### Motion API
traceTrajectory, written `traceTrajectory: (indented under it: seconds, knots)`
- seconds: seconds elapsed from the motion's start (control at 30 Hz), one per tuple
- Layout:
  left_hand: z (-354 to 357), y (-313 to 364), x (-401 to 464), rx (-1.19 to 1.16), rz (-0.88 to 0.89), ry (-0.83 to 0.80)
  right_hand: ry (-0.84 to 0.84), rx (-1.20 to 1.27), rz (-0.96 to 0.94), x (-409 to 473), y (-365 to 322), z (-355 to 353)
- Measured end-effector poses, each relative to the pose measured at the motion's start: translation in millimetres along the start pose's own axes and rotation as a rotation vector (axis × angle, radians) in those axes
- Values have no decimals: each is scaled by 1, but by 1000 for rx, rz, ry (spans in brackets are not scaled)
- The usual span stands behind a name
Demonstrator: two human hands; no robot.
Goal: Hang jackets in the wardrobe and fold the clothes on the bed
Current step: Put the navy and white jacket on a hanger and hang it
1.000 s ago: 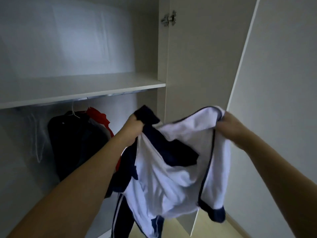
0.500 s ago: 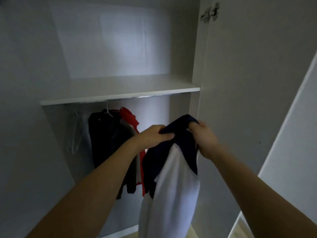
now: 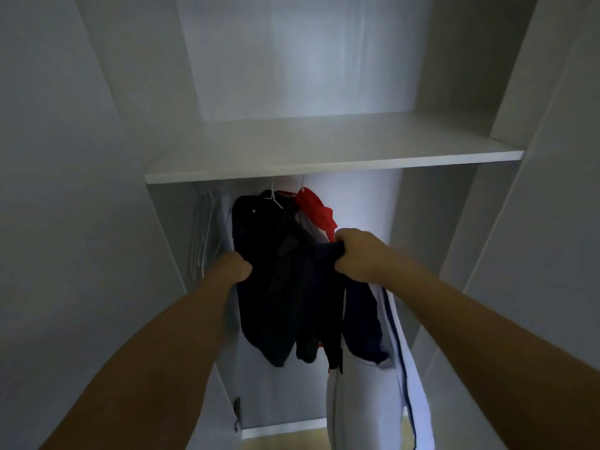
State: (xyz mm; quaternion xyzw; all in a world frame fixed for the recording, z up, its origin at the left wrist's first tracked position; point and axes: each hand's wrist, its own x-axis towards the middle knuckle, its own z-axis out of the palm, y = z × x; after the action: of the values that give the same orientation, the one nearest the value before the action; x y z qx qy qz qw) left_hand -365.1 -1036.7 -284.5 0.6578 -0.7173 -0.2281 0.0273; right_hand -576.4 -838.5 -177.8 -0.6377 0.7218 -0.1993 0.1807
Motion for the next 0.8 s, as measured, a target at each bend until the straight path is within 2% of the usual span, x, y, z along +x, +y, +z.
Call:
traceTrajectory:
  seconds: [0.17, 0.33, 0.53, 0.7, 0.8]
  knots:
    - [-28, -12, 66, 94, -29, 74, -165, -96, 85, 66, -13, 28]
    - [-33, -24, 124, 170, -34, 76, -303, -142, 167, 116, -22, 41]
    - [-35, -35, 157, 194, -33, 409, -375, -124, 199, 153, -24, 51]
    - [-39, -41, 171, 355, -32, 323, -394, -70, 189, 173, -22, 59]
    - [-40, -39, 169, 256, -40, 353, -375, -52, 196, 177, -18, 62]
